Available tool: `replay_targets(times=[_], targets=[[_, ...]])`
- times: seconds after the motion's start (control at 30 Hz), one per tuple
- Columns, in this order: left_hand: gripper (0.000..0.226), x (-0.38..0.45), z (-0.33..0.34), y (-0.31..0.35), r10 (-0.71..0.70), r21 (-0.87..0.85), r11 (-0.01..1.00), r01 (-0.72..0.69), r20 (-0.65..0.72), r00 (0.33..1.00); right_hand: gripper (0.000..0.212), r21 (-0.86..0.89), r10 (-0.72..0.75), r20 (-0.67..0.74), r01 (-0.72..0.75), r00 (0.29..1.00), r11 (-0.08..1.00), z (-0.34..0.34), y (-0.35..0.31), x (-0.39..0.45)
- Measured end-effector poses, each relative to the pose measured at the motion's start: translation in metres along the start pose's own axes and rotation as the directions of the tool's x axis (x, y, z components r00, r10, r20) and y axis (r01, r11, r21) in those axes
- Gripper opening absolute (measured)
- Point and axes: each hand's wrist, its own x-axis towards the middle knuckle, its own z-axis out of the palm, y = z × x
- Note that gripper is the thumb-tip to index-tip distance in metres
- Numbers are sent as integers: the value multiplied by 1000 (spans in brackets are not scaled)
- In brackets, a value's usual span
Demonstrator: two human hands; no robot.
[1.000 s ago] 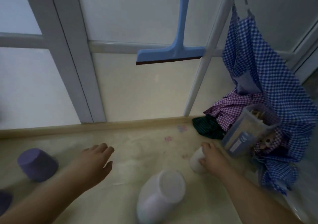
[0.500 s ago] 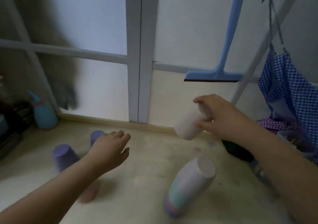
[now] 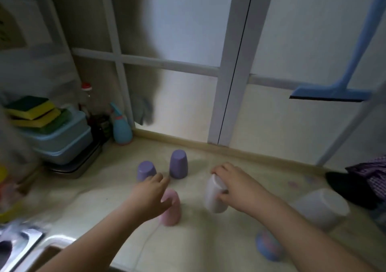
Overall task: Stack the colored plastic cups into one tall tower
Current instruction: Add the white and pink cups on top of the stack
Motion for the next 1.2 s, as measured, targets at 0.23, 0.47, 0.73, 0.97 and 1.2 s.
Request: replay_targets(times=[0.23, 0.47, 0.73, 0.97, 1.2], targets=[[48, 30, 44, -17, 64, -38, 998, -58, 209, 976, 60, 25, 101, 2, -102, 995, 995, 19, -12, 18], [42, 51, 58, -18, 140, -24, 990, -139, 318, 938, 60, 77, 184, -41, -181, 982, 980, 22, -3, 0], [35, 72, -95, 54, 417, 46, 907, -420, 56, 907, 57, 48, 199, -233, -193, 952, 980, -67, -2, -54], [42, 54, -210, 145, 582, -8, 809, -588, -133, 802, 57, 5, 243, -416, -266, 876, 964, -170, -2, -147], [52, 49, -205, 206, 641, -38, 760, -649, -127, 757, 58, 54, 336, -355, -340, 872, 939, -173, 31, -198]])
